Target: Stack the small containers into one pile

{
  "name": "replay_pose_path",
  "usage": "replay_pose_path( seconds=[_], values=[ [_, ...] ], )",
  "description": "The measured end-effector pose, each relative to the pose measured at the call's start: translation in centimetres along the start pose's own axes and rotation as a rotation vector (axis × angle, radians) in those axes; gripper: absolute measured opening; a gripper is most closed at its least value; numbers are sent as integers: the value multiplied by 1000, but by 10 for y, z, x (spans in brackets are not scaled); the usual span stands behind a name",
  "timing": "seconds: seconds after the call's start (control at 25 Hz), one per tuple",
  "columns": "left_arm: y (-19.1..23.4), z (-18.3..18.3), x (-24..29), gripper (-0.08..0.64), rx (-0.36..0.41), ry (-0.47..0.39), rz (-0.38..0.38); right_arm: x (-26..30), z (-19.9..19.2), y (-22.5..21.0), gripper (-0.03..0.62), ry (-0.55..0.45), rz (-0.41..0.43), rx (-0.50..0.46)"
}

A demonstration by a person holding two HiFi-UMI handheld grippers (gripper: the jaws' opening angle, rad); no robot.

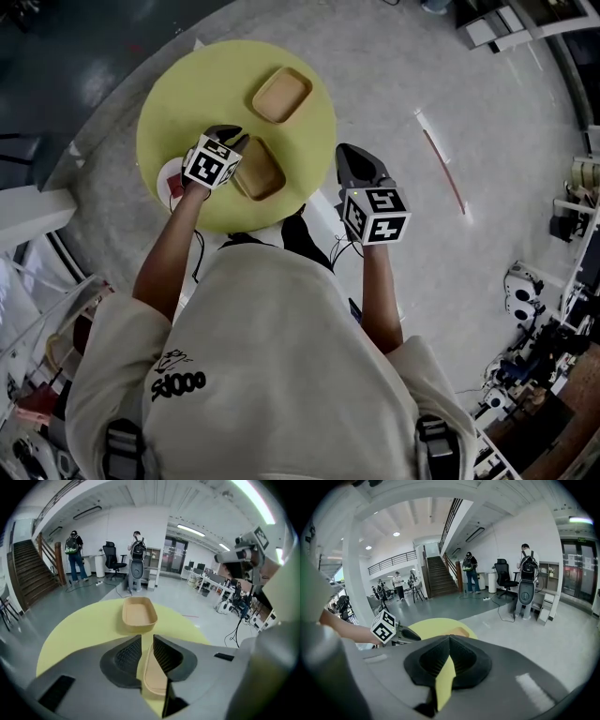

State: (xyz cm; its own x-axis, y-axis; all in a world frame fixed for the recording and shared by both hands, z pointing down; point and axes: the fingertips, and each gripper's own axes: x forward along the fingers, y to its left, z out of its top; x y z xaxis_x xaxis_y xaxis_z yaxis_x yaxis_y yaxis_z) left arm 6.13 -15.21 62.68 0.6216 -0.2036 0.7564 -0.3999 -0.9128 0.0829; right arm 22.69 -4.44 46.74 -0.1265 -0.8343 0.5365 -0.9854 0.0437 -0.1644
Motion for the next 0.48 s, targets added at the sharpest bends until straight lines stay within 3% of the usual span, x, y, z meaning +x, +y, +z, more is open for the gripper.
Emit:
replay_pose_path(
  seconds=[0.16, 0.36, 0.48],
  values=[
    [2, 16, -22, 54, -32, -70, 23, 11, 9, -5, 11, -9, 25, 25],
    [11, 34, -52, 23, -146, -184, 46, 44, 11, -6, 12, 19, 80, 84],
    [19, 36, -69, 11, -200, -227, 79, 72, 5, -8, 58, 57, 123, 140]
  ],
)
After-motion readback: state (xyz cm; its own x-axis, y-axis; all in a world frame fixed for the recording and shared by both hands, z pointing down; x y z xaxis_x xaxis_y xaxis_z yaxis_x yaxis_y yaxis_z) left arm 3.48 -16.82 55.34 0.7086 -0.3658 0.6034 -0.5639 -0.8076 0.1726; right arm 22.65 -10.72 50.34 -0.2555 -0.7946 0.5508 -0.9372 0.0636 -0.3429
